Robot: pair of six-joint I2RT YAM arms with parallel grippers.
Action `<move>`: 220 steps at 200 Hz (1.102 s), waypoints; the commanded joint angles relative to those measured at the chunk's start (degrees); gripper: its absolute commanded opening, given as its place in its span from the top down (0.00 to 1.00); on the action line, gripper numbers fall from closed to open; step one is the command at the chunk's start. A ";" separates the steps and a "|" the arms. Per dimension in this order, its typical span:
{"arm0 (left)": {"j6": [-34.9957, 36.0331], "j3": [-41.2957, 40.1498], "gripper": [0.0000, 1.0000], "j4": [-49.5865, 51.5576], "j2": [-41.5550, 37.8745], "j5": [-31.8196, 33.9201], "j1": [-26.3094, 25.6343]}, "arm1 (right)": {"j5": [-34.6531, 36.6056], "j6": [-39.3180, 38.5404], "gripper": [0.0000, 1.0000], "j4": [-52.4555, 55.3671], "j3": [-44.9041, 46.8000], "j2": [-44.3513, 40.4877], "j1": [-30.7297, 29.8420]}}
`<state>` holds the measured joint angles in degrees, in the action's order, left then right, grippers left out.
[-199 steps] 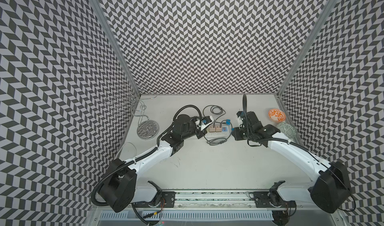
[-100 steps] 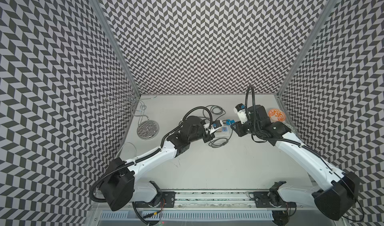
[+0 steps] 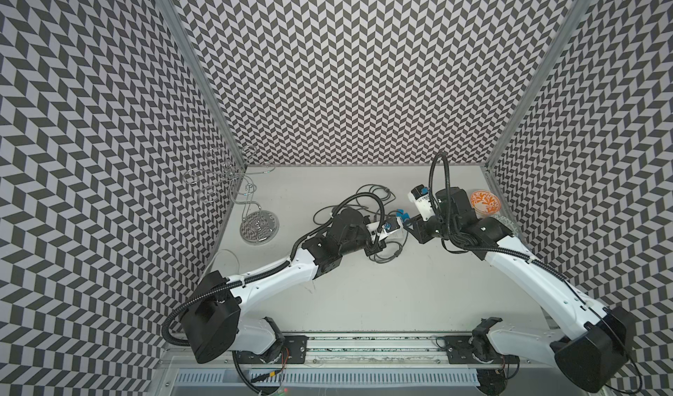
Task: Charge mp3
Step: Insert the charging cable into the MP3 player.
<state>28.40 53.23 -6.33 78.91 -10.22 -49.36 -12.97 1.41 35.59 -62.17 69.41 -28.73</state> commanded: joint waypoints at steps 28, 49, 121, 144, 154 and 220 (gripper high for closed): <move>-1.42 2.72 1.00 -0.77 1.18 2.93 -0.73 | -1.35 -1.67 0.80 -2.91 1.35 -2.88 0.07; -1.31 2.85 1.00 -0.34 1.87 3.63 -0.91 | -1.69 -1.49 0.80 -2.90 1.09 -2.87 0.05; -1.81 2.68 1.00 -2.29 2.07 6.11 -1.39 | -2.94 -1.84 0.80 -2.99 2.01 -3.43 -0.04; -1.69 3.05 1.00 -2.04 2.64 6.71 -1.51 | -3.16 -1.85 0.81 -2.90 1.79 -3.14 -0.02; -1.68 2.80 1.00 -2.75 2.53 6.78 -1.59 | -3.61 -1.86 0.81 -3.01 1.75 -2.97 -0.04; 0.82 3.26 1.00 -4.95 3.70 10.65 -3.62 | -4.34 -1.71 0.81 -2.99 1.73 -2.26 -0.28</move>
<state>27.62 54.48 -8.10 81.54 -2.04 -51.86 -13.76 1.06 35.38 -60.77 67.59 -28.45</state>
